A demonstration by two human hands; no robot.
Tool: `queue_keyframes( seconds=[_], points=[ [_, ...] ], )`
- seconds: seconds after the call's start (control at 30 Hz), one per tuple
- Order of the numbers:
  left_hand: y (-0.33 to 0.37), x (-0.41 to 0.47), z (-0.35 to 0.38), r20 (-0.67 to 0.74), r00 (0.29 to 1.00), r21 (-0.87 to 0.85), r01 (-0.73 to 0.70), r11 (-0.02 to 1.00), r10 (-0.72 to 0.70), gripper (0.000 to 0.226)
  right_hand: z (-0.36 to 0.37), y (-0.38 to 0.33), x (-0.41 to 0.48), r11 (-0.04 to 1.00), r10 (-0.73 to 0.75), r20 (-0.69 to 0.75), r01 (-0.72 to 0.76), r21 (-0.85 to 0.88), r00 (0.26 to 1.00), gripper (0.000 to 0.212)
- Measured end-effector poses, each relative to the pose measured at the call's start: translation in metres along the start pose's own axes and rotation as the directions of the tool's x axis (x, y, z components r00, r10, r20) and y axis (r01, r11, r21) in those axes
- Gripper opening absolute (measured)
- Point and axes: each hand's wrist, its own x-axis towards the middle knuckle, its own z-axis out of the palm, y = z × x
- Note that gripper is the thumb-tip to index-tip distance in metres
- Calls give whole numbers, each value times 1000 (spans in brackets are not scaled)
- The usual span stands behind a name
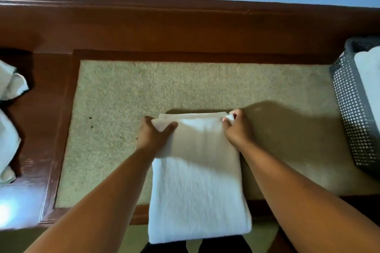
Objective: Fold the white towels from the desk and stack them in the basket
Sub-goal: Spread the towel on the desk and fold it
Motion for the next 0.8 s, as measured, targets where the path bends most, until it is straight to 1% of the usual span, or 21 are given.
queue_keyframes(
  seconds=[0.07,0.1,0.17,0.2,0.23,0.27,0.3,0.37,0.4,0.43,0.47,0.53,0.6,0.63,0.67,0.7,0.73,0.77,0.8],
  points=[
    [-2,1,-3,87,995,-106,58,993,-49,79,3,-4,-7,989,54,90,-65,130,994,57],
    [-2,4,-10,150,988,-172,68,983,-42,77,4,-5,-10,975,67,149,-97,201,987,58],
    [2,0,-25,261,965,-267,64,962,8,62,-5,-6,-16,946,90,264,-166,280,960,40],
    [6,-7,-33,289,956,-306,44,951,49,51,-13,-10,-19,940,95,304,-186,287,948,38],
    [11,-15,-40,296,951,-344,17,939,92,43,-24,-16,-22,937,89,331,-191,292,939,44],
    [19,-24,-51,284,949,-386,-18,923,137,39,-35,-28,-25,936,63,339,-174,307,939,53],
    [25,-34,-59,270,947,-442,-40,896,175,40,-46,-36,-27,930,31,336,-150,334,941,58],
    [47,-54,-90,197,936,-549,-141,824,291,44,-79,-65,-38,893,-82,261,-46,448,962,49],
    [60,-66,-107,155,924,-581,-200,789,349,43,-99,-79,-47,860,-148,210,21,510,966,51],
    [73,-79,-124,115,908,-602,-260,755,404,39,-117,-90,-57,836,-232,146,120,535,962,56],
    [84,-92,-140,84,881,-612,-324,722,466,36,-135,-98,-69,815,-325,84,234,531,942,58],
    [95,-117,-165,30,789,-592,-481,647,614,35,-161,-104,-96,749,-510,-29,460,477,860,47],
    [95,-132,-179,-28,674,-487,-654,579,738,38,-173,-98,-121,684,-623,-148,627,373,768,42],
    [88,-135,-184,-52,600,-407,-743,531,798,38,-172,-91,-131,648,-676,-227,712,270,701,40],
    [78,-132,-182,-69,532,-343,-807,481,844,38,-167,-82,-136,596,-742,-290,792,130,605,37],
    [65,-129,-175,-76,496,-301,-838,455,865,37,-155,-69,-139,554,-792,-316,832,-16,521,35],
    [45,-122,-163,-71,496,-272,-844,462,865,37,-137,-51,-140,533,-822,-308,837,-121,479,35],
    [23,-115,-147,-47,525,-225,-834,503,850,37,-116,-30,-137,555,-823,-262,814,-174,505,41],
    [-3,-108,-129,-4,582,-145,-805,575,813,40,-94,-7,-133,621,-783,-175,758,-199,596,52]
  ],
)
